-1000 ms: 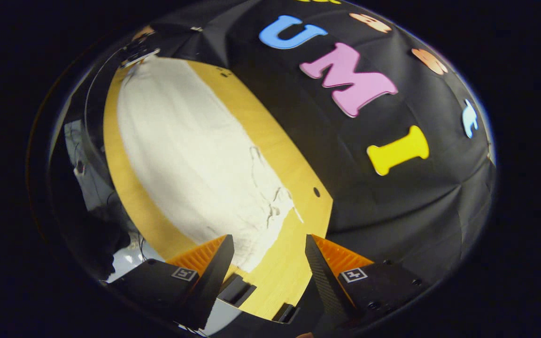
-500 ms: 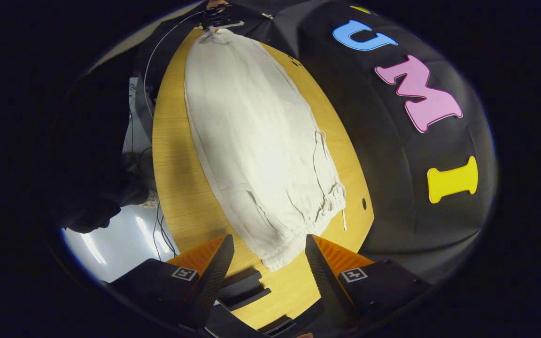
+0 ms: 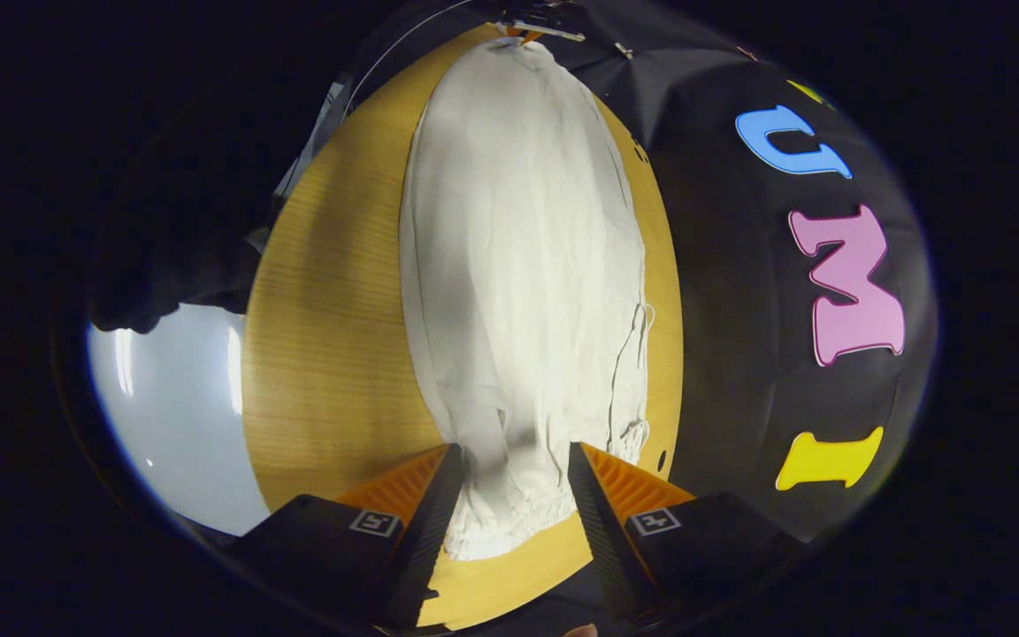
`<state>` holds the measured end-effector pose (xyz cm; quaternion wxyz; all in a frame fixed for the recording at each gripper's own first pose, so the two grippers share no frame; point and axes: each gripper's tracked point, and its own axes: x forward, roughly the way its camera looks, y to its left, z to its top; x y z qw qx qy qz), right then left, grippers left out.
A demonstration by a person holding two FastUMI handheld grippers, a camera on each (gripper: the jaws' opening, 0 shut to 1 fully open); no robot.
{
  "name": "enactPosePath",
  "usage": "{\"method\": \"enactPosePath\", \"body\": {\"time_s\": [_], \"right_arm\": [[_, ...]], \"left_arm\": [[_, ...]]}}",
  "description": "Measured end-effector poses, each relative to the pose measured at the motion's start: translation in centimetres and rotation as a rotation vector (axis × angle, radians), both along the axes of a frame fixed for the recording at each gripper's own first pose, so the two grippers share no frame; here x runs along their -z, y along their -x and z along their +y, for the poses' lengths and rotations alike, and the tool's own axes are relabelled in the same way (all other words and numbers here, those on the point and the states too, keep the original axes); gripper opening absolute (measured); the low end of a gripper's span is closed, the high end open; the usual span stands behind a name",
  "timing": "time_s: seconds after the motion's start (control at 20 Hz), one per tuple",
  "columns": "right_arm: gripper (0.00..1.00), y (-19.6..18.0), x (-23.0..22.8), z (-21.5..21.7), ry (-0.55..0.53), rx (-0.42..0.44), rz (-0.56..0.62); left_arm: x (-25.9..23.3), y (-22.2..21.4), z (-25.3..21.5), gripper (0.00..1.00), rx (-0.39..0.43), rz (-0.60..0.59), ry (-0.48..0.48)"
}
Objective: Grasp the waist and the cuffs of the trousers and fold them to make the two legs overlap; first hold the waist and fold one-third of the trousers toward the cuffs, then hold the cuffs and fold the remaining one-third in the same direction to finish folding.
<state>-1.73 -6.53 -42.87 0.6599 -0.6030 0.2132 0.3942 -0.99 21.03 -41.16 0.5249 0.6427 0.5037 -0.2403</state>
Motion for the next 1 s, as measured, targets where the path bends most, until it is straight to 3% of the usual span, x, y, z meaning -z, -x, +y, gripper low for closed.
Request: {"method": "enactPosePath", "body": {"time_s": [0.05,0.15,0.25,0.4,0.5,0.65,0.85,1.0], "right_arm": [[0.75,-0.3,0.4,-0.1,0.008,0.019,0.014],[0.53,-0.4,1.9,-0.4,0.028,0.08,0.079],[0.1,0.0,2.1,-0.3,0.07,0.087,0.104],[0.06,1.1,1.9,-0.8,0.076,0.134,0.198],[0.06,1.4,0.9,-0.3,0.062,0.168,0.248],[0.06,0.7,-2.2,0.5,-0.003,0.219,0.193],[0.06,-1.4,-5.9,0.8,-0.134,0.367,0.117],[0.05,-4.4,-8.3,1.0,-0.249,0.483,0.065]], "left_arm": [[0.0,-0.2,0.2,0.06,0.013,-0.007,-0.007],[0.0,-0.2,-0.1,0.06,0.024,-0.019,0.006],[0.2,-0.1,-0.3,0.06,0.01,-0.035,0.043],[0.3,-0.1,-0.1,0.05,-0.021,-0.037,0.099],[-0.3,-0.6,0.0,0.06,0.0,-0.067,0.095],[-1.5,0.0,-0.2,0.05,-0.028,-0.087,0.135],[-3.4,-0.2,-1.2,0.06,-0.153,-0.115,0.274],[-6.2,-2.9,-1.6,0.08,-0.246,-0.194,0.349]]}}
